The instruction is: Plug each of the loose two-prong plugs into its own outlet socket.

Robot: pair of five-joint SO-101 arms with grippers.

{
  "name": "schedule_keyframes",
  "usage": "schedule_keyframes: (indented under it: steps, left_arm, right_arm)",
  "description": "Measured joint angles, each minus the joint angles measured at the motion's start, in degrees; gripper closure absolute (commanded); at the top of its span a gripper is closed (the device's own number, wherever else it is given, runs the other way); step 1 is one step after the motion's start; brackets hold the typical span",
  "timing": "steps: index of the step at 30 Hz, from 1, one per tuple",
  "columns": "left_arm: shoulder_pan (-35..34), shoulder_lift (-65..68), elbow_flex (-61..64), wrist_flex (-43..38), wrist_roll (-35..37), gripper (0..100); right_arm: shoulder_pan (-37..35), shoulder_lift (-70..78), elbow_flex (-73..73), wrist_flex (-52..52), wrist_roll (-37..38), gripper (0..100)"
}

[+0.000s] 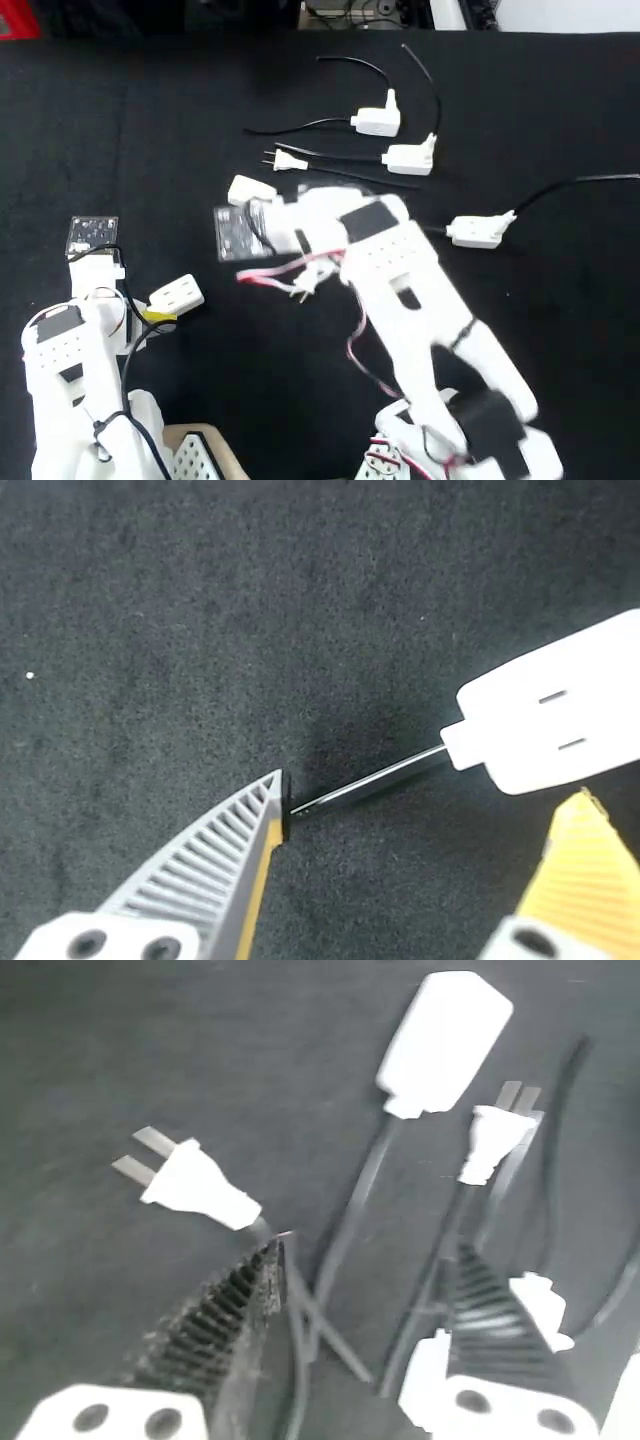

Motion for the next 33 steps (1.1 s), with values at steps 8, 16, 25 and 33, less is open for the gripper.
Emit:
schedule_keyframes:
  steps: [8,16,25,33]
  left_arm:
    - [0.0,0.0,0.0,0.0,0.0,62]
    - [0.0,0.0,0.0,0.0,0.0,62]
    - [0.0,0.0,0.0,0.0,0.0,62]
    - [0.0,0.0,0.0,0.0,0.0,62]
  right_arm:
    - [0.97,7.03,-12.22,6.51,-13.54,67.4]
    - [4.66,3.96,-9.76,14.86,-46.51,67.3]
    - [4.66,3.87,11.69,3.78,-44.48,68.5]
    - [17.41,3.87,8.7,0.62,-52.4,93.8]
